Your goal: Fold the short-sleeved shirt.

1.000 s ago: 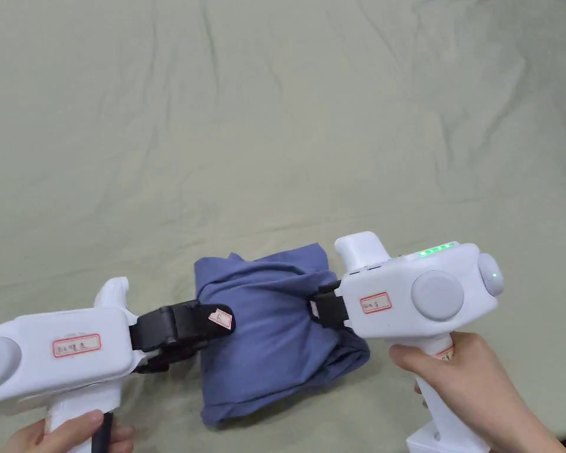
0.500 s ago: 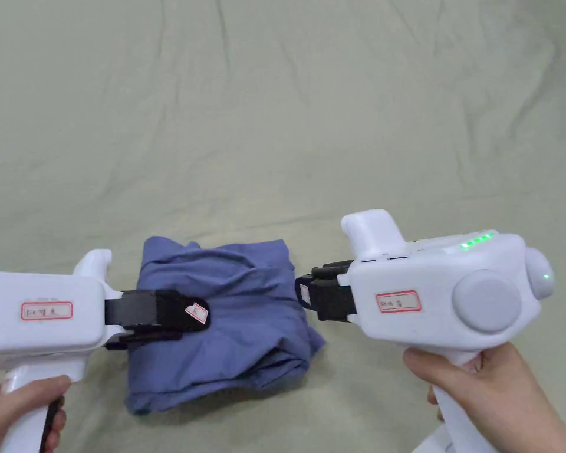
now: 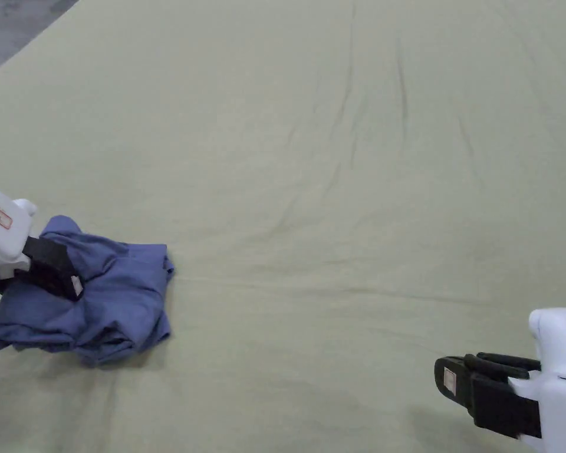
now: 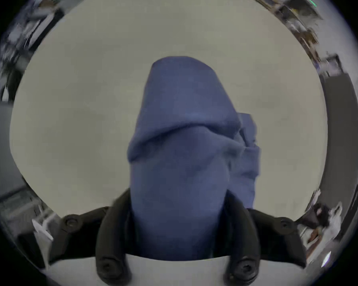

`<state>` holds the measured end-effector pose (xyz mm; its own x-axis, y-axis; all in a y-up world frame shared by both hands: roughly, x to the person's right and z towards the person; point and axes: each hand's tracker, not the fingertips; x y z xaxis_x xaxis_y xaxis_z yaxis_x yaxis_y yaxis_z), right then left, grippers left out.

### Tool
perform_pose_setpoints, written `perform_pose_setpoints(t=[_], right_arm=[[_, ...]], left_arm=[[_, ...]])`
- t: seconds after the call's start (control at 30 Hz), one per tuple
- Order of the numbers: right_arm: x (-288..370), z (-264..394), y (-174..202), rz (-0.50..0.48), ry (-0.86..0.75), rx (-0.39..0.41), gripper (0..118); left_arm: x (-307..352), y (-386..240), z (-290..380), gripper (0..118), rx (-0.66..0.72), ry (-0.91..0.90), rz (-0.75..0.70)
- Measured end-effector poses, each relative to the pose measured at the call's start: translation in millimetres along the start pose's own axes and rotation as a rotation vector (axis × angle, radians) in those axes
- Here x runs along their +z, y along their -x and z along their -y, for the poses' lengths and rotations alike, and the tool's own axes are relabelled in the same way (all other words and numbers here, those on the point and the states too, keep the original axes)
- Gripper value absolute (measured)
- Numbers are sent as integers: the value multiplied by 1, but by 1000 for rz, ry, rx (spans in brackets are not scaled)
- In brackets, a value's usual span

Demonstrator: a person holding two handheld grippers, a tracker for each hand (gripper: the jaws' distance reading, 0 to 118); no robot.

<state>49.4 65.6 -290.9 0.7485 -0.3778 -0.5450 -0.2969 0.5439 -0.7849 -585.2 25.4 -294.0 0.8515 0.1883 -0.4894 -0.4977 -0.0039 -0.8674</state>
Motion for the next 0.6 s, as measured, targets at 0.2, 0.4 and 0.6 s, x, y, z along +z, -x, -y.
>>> perform_pose_setpoints(t=[0.2,0.4,0.6], right_arm=[[11,2,-4,-13,-13,-17,7],[51,-3,-8,28,-105,23,7],[148,-20,-5,293,-446,116,7]], left_arm=[[37,9,23,78,-124,-246,-101],[167,-47,115,77,-222,-840,-180],[222,-191,225,0,-410,-1374,-174]])
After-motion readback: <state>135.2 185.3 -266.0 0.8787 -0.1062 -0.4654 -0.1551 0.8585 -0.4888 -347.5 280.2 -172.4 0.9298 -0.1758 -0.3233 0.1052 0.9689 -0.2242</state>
